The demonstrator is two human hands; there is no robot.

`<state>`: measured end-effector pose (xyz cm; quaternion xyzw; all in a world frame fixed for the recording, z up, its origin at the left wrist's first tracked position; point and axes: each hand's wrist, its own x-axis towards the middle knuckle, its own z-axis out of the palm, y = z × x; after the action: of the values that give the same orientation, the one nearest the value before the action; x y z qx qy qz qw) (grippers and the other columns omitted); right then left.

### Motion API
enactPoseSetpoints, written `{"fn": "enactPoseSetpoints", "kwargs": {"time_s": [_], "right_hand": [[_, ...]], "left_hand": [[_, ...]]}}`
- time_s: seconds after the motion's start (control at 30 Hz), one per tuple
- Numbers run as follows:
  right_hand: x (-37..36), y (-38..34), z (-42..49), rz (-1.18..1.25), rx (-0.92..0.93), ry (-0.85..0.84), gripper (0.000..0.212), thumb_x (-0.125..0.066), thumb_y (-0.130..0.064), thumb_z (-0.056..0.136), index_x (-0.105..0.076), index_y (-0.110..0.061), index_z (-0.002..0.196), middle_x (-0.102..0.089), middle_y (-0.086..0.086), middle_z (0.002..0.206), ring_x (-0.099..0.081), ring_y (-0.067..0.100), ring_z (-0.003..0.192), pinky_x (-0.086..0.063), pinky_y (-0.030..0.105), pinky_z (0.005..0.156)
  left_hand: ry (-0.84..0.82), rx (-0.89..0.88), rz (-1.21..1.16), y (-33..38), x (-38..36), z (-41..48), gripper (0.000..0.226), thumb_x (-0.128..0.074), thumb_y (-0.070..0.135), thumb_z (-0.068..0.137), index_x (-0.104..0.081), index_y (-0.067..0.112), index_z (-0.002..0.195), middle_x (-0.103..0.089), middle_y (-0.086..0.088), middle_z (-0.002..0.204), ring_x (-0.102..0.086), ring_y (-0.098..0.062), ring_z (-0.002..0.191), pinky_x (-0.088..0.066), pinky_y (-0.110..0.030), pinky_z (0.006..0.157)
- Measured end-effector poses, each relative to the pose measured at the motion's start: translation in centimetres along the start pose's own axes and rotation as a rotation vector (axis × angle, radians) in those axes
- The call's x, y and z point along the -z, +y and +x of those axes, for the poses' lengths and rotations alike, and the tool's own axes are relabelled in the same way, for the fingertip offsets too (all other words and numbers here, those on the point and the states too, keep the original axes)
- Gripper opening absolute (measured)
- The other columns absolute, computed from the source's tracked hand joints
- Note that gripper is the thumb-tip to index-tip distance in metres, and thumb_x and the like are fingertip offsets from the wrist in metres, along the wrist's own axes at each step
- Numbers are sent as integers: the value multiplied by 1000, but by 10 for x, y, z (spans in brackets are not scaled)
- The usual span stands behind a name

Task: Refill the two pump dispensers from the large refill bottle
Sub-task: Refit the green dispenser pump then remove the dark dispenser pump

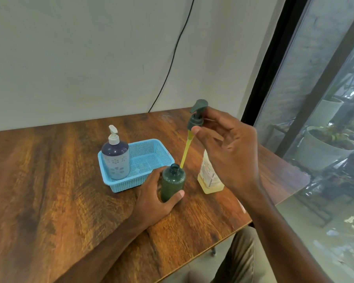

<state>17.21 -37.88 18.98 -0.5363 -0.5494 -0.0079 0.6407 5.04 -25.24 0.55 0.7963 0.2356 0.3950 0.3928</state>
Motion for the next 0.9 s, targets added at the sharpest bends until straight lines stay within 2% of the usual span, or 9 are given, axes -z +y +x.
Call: {"fn": "enactPoseSetpoints", "kwargs": {"time_s": [0.13, 0.27, 0.33, 0.53, 0.77, 0.9], "right_hand": [[-7, 6, 2, 10, 0, -11, 40, -74, 2, 91, -68, -6, 129, -75, -3, 119, -73, 6, 108, -57, 22, 94], [-18, 28, -1, -22, -55, -49, 33, -74, -4, 93, -72, -12, 125, -77, -3, 115, -74, 12, 106, -62, 37, 91], [-25, 40, -5, -19, -97, -70, 33, -74, -6, 93, -72, -13, 126, -76, -2, 117, -73, 12, 108, -62, 39, 92], [-37, 65, -26, -107, -169, -107, 30, -69, -8, 96, -73, -15, 125, -76, -7, 116, -72, 7, 109, -62, 32, 90], [-33, 64, -25, -143, -160, -150, 22, -71, -9, 95, -76, -14, 116, -76, -10, 109, -72, 0, 100, -57, 12, 77], [-32, 72, -31, -183, -196, -205, 26, -73, -9, 94, -77, -17, 119, -75, -12, 115, -69, -4, 105, -56, 12, 86]], "left_hand": [[-9, 5, -4, 0, 0, 0, 67, -90, 38, 80, -50, 41, 134, -60, 26, 128, -57, 4, 124, -48, -8, 96], [-2, 1, 3, 0, 0, 0, 68, -91, 37, 80, -50, 39, 134, -59, 28, 128, -56, 8, 123, -44, -3, 95], [1, -1, -7, 2, 0, 0, 67, -91, 34, 80, -51, 38, 133, -59, 28, 127, -56, 8, 123, -43, -2, 94], [17, -13, -31, 4, 0, 0, 64, -91, 30, 81, -51, 39, 130, -61, 24, 125, -59, 4, 120, -45, -6, 93], [14, -13, -23, 3, 0, 1, 63, -90, 34, 82, -53, 35, 133, -62, 20, 126, -60, -2, 122, -48, -9, 95], [9, -5, -28, 4, 0, 1, 63, -90, 35, 82, -54, 30, 134, -62, 19, 128, -59, 1, 123, -46, -6, 94]]}}
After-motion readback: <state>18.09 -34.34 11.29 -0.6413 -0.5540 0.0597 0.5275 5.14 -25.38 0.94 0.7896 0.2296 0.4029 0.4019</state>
